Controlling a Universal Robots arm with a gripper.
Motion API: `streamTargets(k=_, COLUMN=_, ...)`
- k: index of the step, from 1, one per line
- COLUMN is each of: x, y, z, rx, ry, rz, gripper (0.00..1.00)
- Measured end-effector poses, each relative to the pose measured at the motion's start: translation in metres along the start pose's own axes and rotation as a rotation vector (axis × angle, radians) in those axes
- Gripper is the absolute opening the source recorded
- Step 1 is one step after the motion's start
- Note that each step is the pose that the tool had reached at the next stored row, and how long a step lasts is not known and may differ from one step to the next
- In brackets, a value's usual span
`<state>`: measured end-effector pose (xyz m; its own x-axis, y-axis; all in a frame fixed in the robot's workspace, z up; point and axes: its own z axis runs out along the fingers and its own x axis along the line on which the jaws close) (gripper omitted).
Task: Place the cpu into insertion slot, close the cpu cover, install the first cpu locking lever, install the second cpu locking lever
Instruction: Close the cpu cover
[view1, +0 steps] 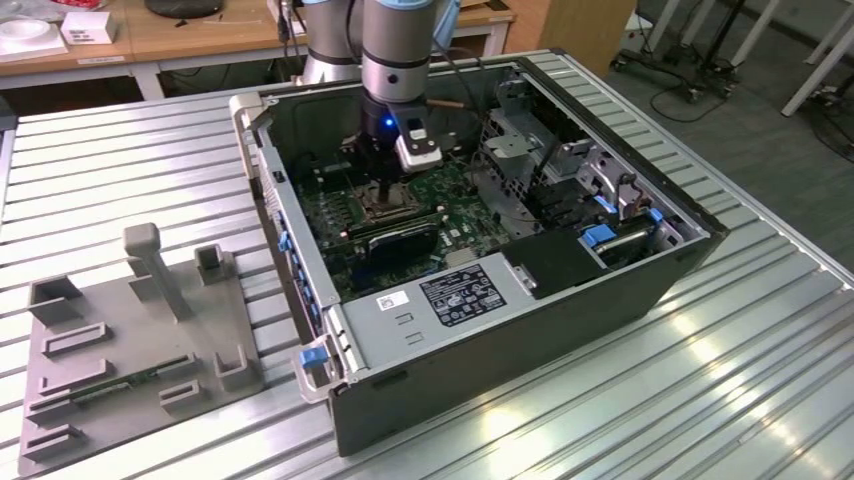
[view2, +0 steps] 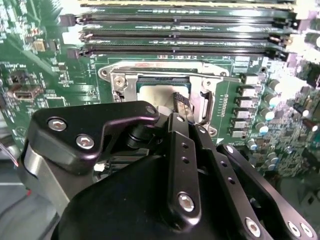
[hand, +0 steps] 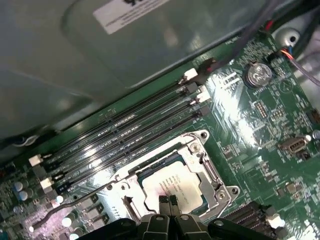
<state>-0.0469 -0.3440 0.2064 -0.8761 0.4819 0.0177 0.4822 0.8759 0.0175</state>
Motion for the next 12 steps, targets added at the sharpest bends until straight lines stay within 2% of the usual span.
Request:
streamTargets(k=3, x=0.0, y=0.0, z=0.0007, rx=-0.0024, ry=-0.0052, rz=-0.039, gripper=0.11)
streamTargets(k=9, x=0.0, y=0.0001, z=0.0003, rx=-0.0096, ry=-0.0058, rz=-0.078, gripper=0.11)
streamTargets(k=12, x=0.0, y=0.0, z=-0.0006, rx=-0.0094, ry=-0.0067, rz=-0.095, gripper=0.11)
